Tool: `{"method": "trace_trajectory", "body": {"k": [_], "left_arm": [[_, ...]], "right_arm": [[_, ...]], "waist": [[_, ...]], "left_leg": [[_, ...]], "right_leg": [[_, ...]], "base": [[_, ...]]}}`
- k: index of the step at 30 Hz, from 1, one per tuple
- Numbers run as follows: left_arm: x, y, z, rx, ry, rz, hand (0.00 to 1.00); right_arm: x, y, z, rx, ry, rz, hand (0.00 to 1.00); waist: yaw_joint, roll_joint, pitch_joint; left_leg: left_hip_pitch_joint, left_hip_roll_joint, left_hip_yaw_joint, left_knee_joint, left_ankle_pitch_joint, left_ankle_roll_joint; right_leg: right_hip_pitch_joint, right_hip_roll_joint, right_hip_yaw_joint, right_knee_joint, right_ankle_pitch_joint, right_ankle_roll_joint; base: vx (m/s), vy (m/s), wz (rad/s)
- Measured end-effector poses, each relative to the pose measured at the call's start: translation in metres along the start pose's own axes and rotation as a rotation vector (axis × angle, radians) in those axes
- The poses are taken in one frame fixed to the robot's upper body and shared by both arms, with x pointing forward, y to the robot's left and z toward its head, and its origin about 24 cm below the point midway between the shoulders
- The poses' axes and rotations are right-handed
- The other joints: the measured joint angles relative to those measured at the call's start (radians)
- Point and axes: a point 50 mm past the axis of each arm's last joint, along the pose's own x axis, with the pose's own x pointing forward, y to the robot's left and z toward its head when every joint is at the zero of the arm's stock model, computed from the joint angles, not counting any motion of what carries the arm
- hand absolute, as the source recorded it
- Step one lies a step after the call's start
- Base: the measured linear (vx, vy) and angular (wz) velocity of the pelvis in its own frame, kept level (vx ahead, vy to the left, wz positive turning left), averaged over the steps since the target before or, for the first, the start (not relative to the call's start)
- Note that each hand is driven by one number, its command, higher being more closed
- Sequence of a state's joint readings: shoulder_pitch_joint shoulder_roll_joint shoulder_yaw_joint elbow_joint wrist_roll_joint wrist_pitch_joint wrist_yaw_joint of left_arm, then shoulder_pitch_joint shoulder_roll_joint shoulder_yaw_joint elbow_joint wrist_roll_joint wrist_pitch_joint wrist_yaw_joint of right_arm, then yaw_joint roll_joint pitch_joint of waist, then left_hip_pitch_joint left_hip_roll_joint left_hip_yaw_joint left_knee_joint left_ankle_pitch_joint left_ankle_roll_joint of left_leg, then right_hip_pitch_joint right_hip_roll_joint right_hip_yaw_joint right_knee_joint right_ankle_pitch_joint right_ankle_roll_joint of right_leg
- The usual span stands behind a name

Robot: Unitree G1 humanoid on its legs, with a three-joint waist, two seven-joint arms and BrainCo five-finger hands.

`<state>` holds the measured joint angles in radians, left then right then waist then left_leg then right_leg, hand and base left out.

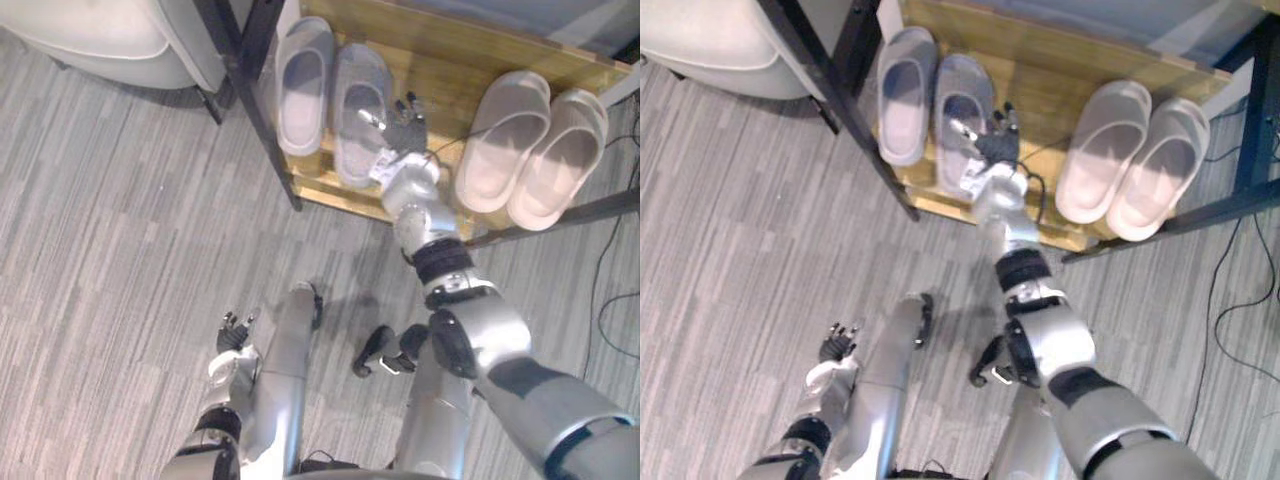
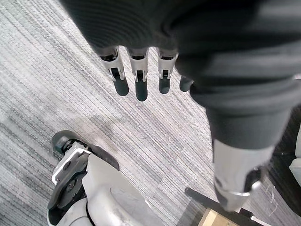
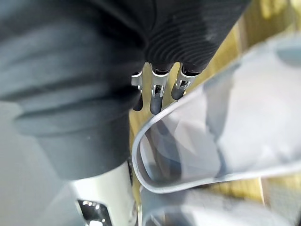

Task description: Organize the slippers on the shoe rack

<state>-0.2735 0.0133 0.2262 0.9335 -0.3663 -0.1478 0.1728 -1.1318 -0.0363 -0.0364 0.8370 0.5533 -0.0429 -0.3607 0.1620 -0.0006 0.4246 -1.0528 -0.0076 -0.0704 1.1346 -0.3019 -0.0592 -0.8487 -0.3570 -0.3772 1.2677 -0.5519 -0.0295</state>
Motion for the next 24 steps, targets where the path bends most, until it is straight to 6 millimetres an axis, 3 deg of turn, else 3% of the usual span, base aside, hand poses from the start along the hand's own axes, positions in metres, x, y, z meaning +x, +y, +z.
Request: {"method": "trace_trajectory", "body": {"k": [6, 12, 18, 19, 24], "left_arm": [[0.0, 0.0, 0.0, -0.034, 0.003, 0.011, 0.0], [0.001, -0.003, 0.002, -0.035, 0.001, 0.001, 0.0], [0.0, -0.008, 0.003, -0.042, -0.003, -0.011, 0.0], [0.001, -0.012, 0.003, -0.045, -0.003, -0.019, 0.0], [0.001, -0.014, 0.004, -0.05, -0.006, -0.024, 0.0]], "right_arm": [[-0.001, 0.008, 0.009, 0.057, -0.028, 0.021, 0.0], [0.001, 0.003, 0.014, 0.102, -0.034, -0.013, 0.0], [0.006, 0.006, 0.034, 0.114, -0.083, -0.009, 0.0], [0.009, 0.001, 0.041, 0.094, -0.097, -0.016, 0.0], [0.011, 0.0, 0.044, 0.029, -0.105, -0.018, 0.0]], "waist": [[0.001, -0.007, 0.005], [0.004, -0.007, 0.009], [0.01, 0.009, 0.023], [0.012, 0.025, 0.034], [0.007, 0.031, 0.038]], "left_leg": [[0.001, -0.004, 0.001, -0.005, 0.004, 0.001], [-0.007, -0.013, -0.007, -0.005, 0.005, 0.0], [-0.013, -0.021, -0.014, -0.004, 0.006, -0.001], [-0.013, -0.022, -0.013, 0.002, 0.006, -0.001], [-0.012, -0.018, -0.008, 0.004, 0.006, -0.002]], "right_leg": [[0.002, -0.008, -0.003, -0.001, -0.005, 0.009], [0.002, -0.014, -0.014, 0.001, -0.007, 0.008], [0.002, -0.019, -0.021, 0.005, -0.01, 0.005], [0.001, -0.025, -0.021, 0.016, -0.015, 0.002], [0.0, -0.025, -0.018, 0.019, -0.018, 0.006]], "base": [[0.0, 0.0, 0.0], [-0.01, 0.0, 0.05], [-0.01, -0.004, 0.06], [-0.04, -0.016, 0.02], [-0.02, -0.002, 0.0]]}}
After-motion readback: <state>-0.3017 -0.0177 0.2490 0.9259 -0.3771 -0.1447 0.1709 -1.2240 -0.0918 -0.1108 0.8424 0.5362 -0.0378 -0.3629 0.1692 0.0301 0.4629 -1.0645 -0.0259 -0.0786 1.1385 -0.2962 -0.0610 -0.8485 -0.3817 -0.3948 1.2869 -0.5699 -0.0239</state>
